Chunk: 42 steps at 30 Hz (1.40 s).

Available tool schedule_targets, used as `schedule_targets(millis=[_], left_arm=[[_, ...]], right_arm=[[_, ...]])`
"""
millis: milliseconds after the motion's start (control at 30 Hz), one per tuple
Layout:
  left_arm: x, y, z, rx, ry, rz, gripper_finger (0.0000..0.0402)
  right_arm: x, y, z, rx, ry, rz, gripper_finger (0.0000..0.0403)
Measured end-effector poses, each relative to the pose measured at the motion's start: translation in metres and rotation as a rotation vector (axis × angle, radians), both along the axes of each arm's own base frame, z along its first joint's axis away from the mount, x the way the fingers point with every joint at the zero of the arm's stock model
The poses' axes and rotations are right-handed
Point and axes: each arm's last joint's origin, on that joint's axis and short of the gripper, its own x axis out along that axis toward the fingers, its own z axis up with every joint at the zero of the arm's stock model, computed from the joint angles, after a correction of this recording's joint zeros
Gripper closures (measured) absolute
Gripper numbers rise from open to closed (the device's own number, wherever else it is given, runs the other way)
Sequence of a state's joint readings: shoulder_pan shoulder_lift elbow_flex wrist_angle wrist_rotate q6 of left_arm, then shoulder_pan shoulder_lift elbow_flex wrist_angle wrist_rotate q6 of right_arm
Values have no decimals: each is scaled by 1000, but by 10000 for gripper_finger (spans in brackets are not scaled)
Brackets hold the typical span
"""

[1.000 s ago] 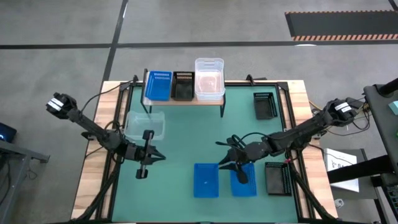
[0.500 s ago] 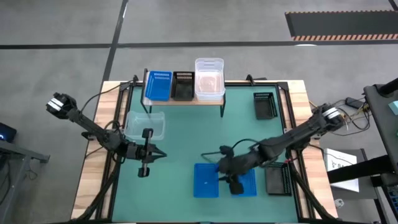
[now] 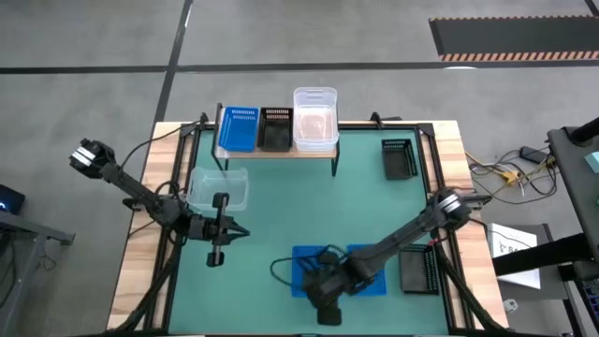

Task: Stack baskets on shelf by color
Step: Stack the left blue bin on the other blue bin on the shelf

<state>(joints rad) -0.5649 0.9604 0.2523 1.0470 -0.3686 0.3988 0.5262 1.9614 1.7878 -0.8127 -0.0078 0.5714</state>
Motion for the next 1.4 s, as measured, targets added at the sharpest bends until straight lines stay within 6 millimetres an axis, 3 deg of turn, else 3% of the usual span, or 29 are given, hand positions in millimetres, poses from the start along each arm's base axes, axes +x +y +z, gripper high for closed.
schedule_targets(millis=[200,533,667,800,1033,1267,1400], left_arm=[[-4,-7,0,-1,1,-47,402],[-15,-21,1,-3,-8,-142,402],[-17,-19,5,-16,-27,-146,402],[-20,-16,10,-33,-50,-146,402],[-24,-15,14,-47,-70,-156,402],[-31,-15,18,-62,-102,-197,402],[-37,-14,19,-70,-119,-231,402]], right_arm=[[18,18,-17,-63,114,-27,248],[31,29,-46,-163,241,-45,277],[32,30,-55,-179,252,-44,311],[31,31,-56,-204,239,-33,372],[34,35,-37,-191,177,-25,391],[40,37,0,-189,30,19,394],[38,26,28,-207,-62,28,394]])
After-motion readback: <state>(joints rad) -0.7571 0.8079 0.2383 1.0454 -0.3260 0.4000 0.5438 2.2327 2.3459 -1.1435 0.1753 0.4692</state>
